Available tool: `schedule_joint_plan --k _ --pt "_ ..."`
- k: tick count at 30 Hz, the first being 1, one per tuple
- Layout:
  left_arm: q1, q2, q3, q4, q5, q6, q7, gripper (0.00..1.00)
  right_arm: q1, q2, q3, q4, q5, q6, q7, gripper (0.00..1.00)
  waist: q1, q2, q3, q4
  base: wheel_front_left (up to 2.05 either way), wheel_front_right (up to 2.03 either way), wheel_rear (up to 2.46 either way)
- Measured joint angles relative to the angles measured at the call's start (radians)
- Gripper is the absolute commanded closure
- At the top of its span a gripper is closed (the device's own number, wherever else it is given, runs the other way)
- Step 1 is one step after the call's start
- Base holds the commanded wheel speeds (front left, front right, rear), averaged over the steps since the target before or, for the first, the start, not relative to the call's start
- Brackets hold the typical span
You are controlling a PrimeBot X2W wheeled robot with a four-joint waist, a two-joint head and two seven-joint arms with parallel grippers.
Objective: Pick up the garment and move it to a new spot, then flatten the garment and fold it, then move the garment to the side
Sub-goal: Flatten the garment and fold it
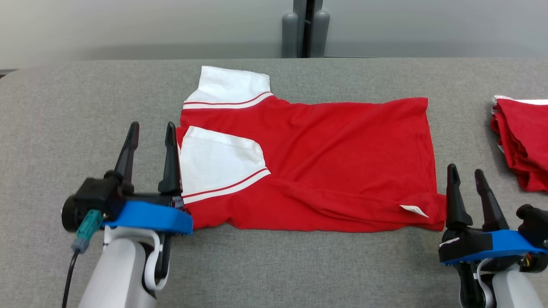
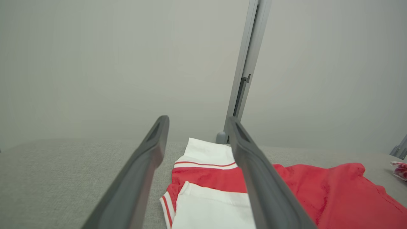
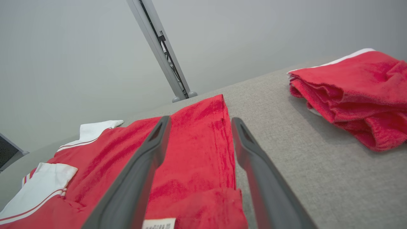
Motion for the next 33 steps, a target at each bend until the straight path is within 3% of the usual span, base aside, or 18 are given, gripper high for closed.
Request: schedule_joint_plan --k 9,24,25,26,29,30,33 --pt "0.168 -0.013 0.042 0.037 -0.017 -0.024 0.001 0.00 0.074 0.000 -0.040 -0.070 -0.091 0.000 0.042 0.00 -0.0001 0.0000 -0.037 0.008 0.00 0.00 0.00" --pt "0.251 -0.056 0.070 0.097 -0.219 -0.004 0.258 0.00 0.144 0.000 -0.057 -0.102 -0.119 0.000 0.115 0.00 -0.0001 0.0000 -0.017 -0.008 0.00 0.00 0.00" --pt "0.250 -0.058 0.072 0.099 -0.229 -0.004 0.267 0.19 0.144 0.000 -0.056 -0.098 -0.119 0.000 0.118 0.00 -0.0001 0.0000 -0.014 -0.010 0.00 0.00 0.00" --pt "0.249 -0.060 0.074 0.098 -0.239 -0.004 0.271 0.51 0.144 0.000 -0.056 -0.093 -0.119 0.000 0.124 0.00 -0.0001 0.0000 -0.010 -0.013 0.00 0.00 0.00" --pt "0.240 -0.062 0.079 0.099 -0.265 -0.009 0.279 0.89 0.144 0.000 -0.056 -0.068 -0.119 0.000 0.140 0.00 -0.0001 0.0000 -0.003 -0.016 0.00 0.00 0.00" --pt "0.237 -0.063 0.079 0.100 -0.266 -0.010 0.279 1.00 0.145 0.000 -0.054 -0.060 -0.121 0.000 0.148 0.00 -0.0001 0.0000 0.000 -0.017 0.00 0.00 0.00" --pt "0.230 -0.065 0.079 0.106 -0.270 -0.012 0.277 1.00 0.146 0.000 -0.043 -0.042 -0.132 0.000 0.167 0.00 -0.0001 0.0000 0.007 -0.016 0.00 0.00 0.00"
